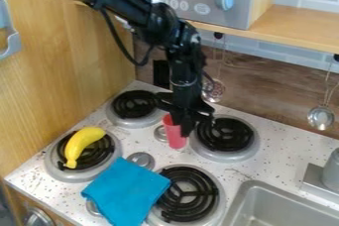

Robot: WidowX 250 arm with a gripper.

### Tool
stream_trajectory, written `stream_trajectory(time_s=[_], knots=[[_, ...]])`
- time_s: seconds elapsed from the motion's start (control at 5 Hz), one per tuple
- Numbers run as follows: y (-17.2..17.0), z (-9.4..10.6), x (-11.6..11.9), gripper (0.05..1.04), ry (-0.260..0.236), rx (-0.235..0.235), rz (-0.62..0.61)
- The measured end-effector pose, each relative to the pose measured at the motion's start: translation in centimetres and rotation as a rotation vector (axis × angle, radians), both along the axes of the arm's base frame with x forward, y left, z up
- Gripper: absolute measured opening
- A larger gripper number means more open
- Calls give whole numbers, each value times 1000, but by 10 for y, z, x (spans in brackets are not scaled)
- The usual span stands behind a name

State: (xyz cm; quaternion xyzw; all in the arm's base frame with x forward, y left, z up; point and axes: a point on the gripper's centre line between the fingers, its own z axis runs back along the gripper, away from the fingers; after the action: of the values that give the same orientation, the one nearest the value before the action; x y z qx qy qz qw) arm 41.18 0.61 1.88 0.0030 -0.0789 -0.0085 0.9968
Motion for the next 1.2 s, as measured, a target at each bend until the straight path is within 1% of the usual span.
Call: stream_trajectory(time_s=[0.2,0.4,0.6,0.8,1.0,1.2], knots=[[-31,0,-1,99,3,7,-67],[-54,0,-6,99,21,23,-114],[-74,11,1,99,-12,30,-140],[-93,15,2,99,-30,34,-167],[-101,18,9,99,-56,46,-174],[-105,0,11,99,-29,61,-179]])
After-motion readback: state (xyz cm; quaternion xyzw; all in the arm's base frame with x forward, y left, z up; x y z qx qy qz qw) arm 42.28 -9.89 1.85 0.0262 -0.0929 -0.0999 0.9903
